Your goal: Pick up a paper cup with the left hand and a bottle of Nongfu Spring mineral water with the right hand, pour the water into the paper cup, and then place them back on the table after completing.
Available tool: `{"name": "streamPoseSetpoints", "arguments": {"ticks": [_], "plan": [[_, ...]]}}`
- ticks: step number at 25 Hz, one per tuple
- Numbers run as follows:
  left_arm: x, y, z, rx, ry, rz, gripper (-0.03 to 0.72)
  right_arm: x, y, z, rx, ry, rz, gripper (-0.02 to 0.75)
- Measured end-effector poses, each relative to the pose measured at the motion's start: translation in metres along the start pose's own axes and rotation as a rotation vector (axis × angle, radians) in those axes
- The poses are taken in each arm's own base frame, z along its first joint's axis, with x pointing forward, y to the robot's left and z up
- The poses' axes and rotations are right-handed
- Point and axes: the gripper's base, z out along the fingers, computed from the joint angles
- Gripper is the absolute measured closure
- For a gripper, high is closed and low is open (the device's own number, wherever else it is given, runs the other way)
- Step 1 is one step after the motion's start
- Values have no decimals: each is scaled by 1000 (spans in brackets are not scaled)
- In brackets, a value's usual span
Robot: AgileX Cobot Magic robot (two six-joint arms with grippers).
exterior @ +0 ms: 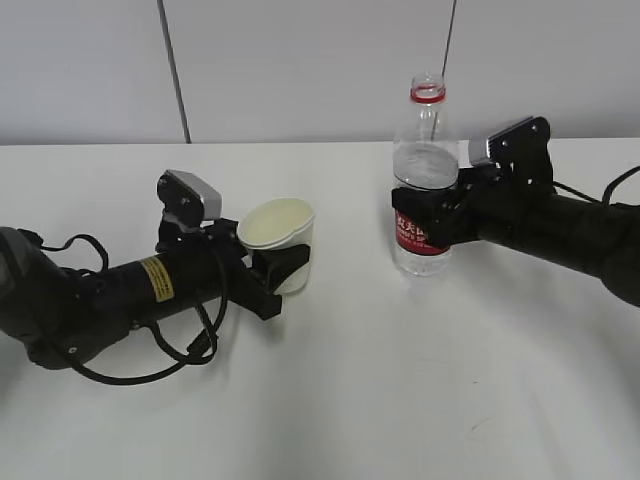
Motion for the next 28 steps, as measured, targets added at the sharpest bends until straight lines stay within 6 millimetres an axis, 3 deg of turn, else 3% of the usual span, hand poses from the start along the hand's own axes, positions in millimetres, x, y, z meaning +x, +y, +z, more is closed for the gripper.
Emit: {"name": "streamPoseSetpoints", "arguments": {"ticks": [12,28], "plan": [[-16,-5,17,76,-43,21,318,-4,3,-3,-26,28,-84,250],[-14,-7,20,84,-5,-11,318,-5,4,-3,-40,41,-131,319]]}}
